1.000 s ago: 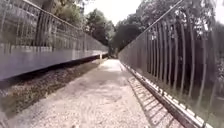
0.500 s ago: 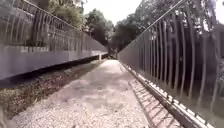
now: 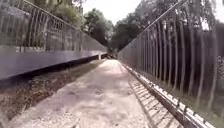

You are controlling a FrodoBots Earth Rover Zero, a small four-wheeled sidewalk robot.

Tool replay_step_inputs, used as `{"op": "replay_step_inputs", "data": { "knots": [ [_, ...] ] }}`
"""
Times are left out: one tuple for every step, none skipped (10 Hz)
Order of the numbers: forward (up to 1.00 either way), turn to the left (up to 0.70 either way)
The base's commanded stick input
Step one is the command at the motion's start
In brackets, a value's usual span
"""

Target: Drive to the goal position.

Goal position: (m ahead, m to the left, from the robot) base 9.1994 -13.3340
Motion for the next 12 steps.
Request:
{"op": "replay_step_inputs", "data": {
  "knots": [
    [0.50,0.00],
    [0.50,0.00],
    [0.50,0.00],
    [0.50,0.00],
    [0.50,0.00],
    [0.50,0.00],
    [0.50,0.00],
    [0.50,0.00],
    [0.50,0.00],
    [0.50,0.00],
    [0.50,0.00],
    [0.50,0.00]
  ]
}}
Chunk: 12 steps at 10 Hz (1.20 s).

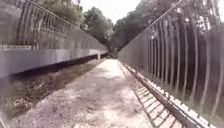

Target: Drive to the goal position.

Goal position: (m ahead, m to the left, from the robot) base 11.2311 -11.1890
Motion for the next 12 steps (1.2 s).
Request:
{"op": "replay_step_inputs", "data": {
  "knots": [
    [0.50,0.00],
    [0.50,0.00],
    [0.50,0.00],
    [0.50,0.00],
    [0.50,0.00],
    [0.50,0.00],
    [0.50,0.00],
    [0.50,0.00],
    [0.50,0.00],
    [0.50,0.00],
    [0.50,0.00],
    [0.50,0.00]
  ]
}}
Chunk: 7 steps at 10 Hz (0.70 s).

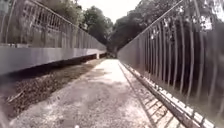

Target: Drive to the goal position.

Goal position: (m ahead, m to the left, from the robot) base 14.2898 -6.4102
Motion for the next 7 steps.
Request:
{"op": "replay_step_inputs", "data": {
  "knots": [
    [0.50,0.00],
    [0.50,0.00],
    [0.50,0.00],
    [0.50,0.00],
    [0.50,0.00],
    [0.50,0.00],
    [0.50,0.00]
  ]
}}
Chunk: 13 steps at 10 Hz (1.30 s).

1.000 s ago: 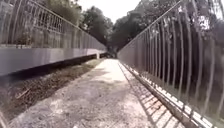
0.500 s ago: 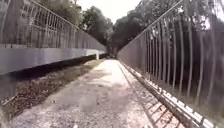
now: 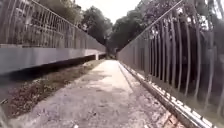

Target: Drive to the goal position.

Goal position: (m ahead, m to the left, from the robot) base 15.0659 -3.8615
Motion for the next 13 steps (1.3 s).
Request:
{"op": "replay_step_inputs", "data": {
  "knots": [
    [0.50,0.00],
    [0.50,0.00],
    [0.50,0.00],
    [0.50,0.00],
    [0.50,0.00],
    [0.50,0.00],
    [0.50,0.00],
    [0.50,0.00],
    [0.50,0.00],
    [0.50,0.00],
    [0.50,0.00],
    [0.50,0.00],
    [0.50,0.00]
  ]
}}
